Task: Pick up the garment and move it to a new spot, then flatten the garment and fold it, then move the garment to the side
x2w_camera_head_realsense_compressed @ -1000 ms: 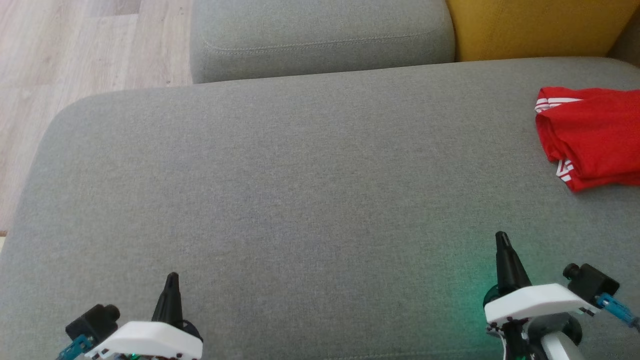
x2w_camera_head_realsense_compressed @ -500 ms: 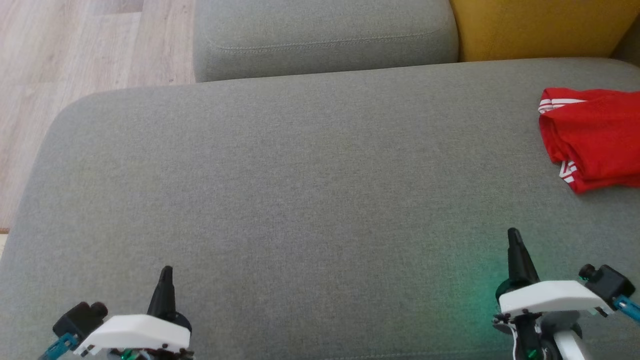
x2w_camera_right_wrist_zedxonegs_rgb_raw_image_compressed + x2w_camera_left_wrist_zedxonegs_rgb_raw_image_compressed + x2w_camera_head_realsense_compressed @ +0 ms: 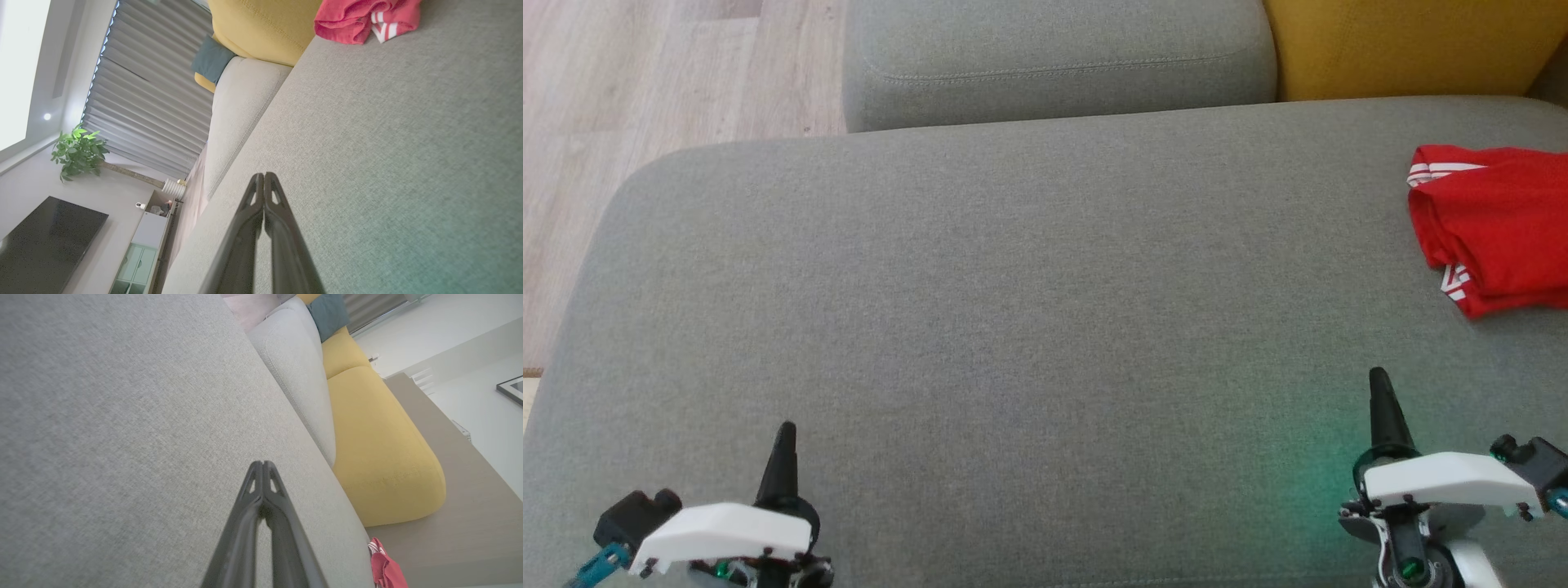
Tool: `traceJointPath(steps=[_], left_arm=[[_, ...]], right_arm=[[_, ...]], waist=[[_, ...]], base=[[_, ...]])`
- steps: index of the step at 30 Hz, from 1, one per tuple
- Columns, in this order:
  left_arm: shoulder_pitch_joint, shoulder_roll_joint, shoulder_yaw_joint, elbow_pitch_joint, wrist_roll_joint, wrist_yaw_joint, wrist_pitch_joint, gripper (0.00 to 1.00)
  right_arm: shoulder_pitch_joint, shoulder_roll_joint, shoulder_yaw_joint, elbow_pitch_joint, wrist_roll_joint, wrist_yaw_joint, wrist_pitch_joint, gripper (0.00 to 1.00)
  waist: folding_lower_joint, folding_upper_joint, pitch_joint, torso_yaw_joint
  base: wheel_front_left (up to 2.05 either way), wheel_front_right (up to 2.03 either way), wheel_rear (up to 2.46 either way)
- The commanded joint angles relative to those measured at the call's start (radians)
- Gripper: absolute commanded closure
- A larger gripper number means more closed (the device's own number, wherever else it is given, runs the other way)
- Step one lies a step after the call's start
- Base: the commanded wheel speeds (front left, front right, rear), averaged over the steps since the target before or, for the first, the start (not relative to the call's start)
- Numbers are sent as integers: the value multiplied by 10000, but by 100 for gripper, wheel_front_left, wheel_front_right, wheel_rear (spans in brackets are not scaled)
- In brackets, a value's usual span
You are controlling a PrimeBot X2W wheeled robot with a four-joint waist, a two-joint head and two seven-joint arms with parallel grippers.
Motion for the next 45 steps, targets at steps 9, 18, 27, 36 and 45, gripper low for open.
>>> traceJointPath(steps=[9, 18, 27, 36, 45], left_arm=[[-762, 133, 440, -332, -1073, -235, 291, 100], [-920, 135, 653, -336, -2013, -393, 552, 100], [-1079, 137, 869, -340, -2952, -550, 815, 100], [-1237, 136, 1086, -343, -3885, -707, 1078, 100], [-1395, 135, 1306, -347, -4821, -865, 1344, 100]], right_arm=[[-485, -107, -133, -565, 1101, 45, 280, 100], [-485, -103, -345, -741, 2052, 50, 540, 100], [-486, -98, -560, -916, 3000, 55, 802, 100], [-486, -91, -775, -1091, 3944, 59, 1065, 100], [-487, -83, -994, -1266, 4889, 64, 1329, 100]], waist=[[0, 0, 10, 46], [0, 0, 19, 93], [0, 0, 29, 139], [0, 0, 39, 186], [0, 0, 48, 232]], base=[[0, 0, 0], [0, 0, 0], [0, 0, 0], [0, 0, 0], [0, 0, 0]])
